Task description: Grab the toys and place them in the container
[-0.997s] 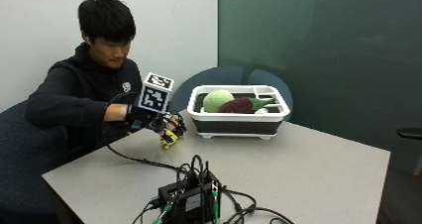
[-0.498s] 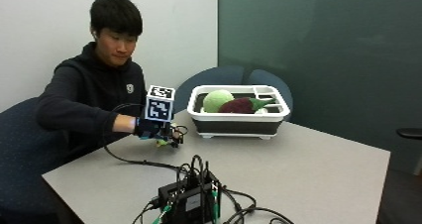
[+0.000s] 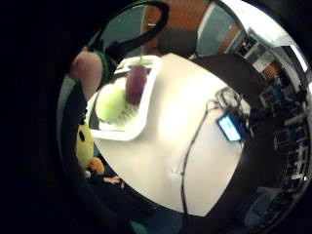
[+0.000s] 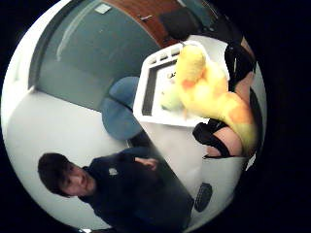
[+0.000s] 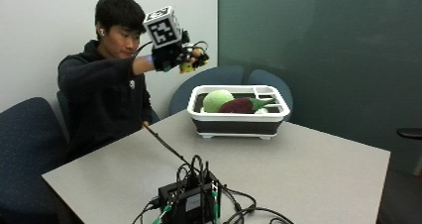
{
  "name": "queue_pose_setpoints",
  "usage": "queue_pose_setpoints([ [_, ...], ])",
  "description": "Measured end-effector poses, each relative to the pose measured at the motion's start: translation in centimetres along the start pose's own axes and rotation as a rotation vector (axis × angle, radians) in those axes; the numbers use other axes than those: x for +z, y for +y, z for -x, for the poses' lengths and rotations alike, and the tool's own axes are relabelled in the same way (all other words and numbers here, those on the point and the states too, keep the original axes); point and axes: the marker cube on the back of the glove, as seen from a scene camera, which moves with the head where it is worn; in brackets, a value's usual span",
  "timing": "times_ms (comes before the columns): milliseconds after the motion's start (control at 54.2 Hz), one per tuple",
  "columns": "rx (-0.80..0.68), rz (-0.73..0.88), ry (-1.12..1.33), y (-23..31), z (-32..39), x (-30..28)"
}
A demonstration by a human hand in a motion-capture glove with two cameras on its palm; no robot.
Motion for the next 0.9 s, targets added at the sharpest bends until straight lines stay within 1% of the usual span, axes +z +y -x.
queue_pose_setpoints([
  [111, 0.086, -0.017, -0.006, -5.6, 2.6, 0.8],
  [203, 0.111, 0.025, 0.102, -8.7, 6.6, 5.5],
  [277, 0.166, 0.091, 0.226, -10.5, 8.1, 9.6],
  [369, 0.099, 0.253, 0.268, -11.0, 9.1, 13.8],
  [462, 0.064, 0.291, 0.202, -10.5, 9.2, 14.8],
  [572, 0.074, 0.23, 0.11, -9.5, 8.1, 12.9],
  [701, 0.116, 0.109, 0.035, -7.6, 5.1, 9.3],
  [794, 0.146, -0.033, -0.025, -6.2, 2.8, 6.9],
  [849, 0.152, -0.152, -0.069, -5.0, 0.5, 4.9],
  [886, 0.128, -0.239, -0.083, -3.6, -1.3, 3.5],
  [905, 0.09, -0.278, -0.06, -2.8, -2.4, 2.8],
])
